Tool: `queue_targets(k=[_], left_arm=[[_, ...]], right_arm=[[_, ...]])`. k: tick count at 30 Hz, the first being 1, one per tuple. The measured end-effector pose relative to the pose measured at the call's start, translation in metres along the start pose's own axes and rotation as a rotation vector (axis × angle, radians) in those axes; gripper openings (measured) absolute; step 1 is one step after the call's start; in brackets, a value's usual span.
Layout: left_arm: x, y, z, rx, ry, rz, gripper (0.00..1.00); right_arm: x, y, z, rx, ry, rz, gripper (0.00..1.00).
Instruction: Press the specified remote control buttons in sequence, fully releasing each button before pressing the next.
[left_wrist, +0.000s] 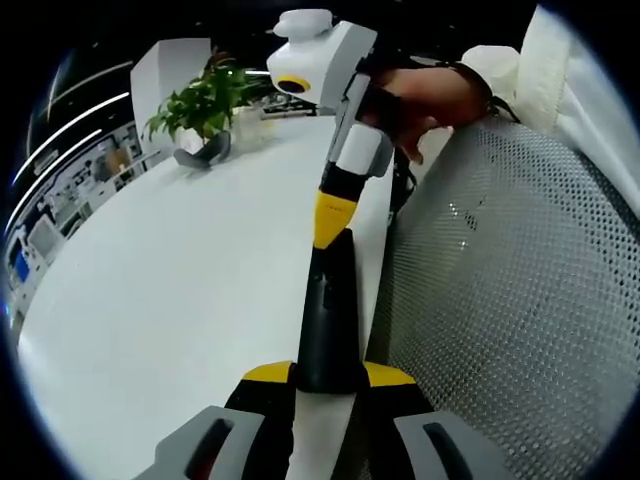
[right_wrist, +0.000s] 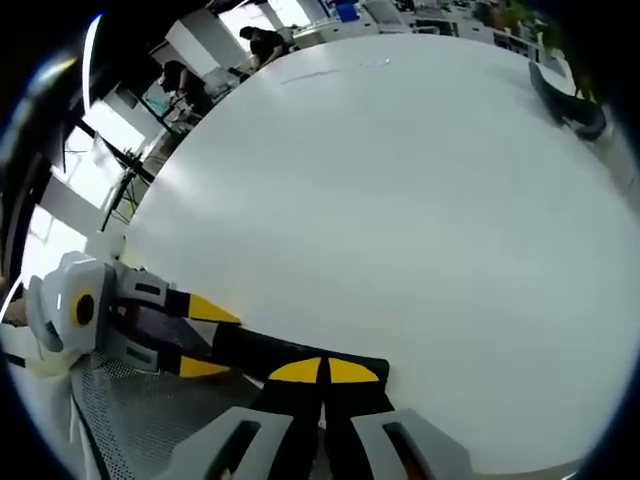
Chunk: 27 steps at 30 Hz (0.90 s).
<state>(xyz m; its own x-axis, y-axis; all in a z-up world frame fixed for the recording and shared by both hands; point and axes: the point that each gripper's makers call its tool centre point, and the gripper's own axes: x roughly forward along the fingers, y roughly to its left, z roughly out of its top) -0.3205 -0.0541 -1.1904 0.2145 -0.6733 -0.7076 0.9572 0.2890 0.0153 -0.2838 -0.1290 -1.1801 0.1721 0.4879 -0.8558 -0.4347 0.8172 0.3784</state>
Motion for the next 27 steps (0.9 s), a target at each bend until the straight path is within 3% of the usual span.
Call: queue_targets(k=[9,11,21,27], left_arm=[[0.0003,-0.0002,0.0001,-0.001,-0.003,-0.001,0.24],[0.0003,-0.0001,0.0001,-0.001,-0.003,0.0,0.25],[0.0008,-0.0004,0.0002,-0.002,-0.005,0.0,0.25],[0.0009,-0.0005,0.0002,-0.001,-0.006,0.001,0.25]], right_arm=[[0.0026,0.0029,0.0003,-0.025,0.004,0.001,0.0],[0.0018,-0.0032,0.0021,-0.086,0.001,-0.054,0.0],[0.0066,0.0059,-0.0005,-0.193,0.025,-0.075,0.0],[0.0066,0.0045,-0.0005,-0.204,0.02,-0.081,0.0]])
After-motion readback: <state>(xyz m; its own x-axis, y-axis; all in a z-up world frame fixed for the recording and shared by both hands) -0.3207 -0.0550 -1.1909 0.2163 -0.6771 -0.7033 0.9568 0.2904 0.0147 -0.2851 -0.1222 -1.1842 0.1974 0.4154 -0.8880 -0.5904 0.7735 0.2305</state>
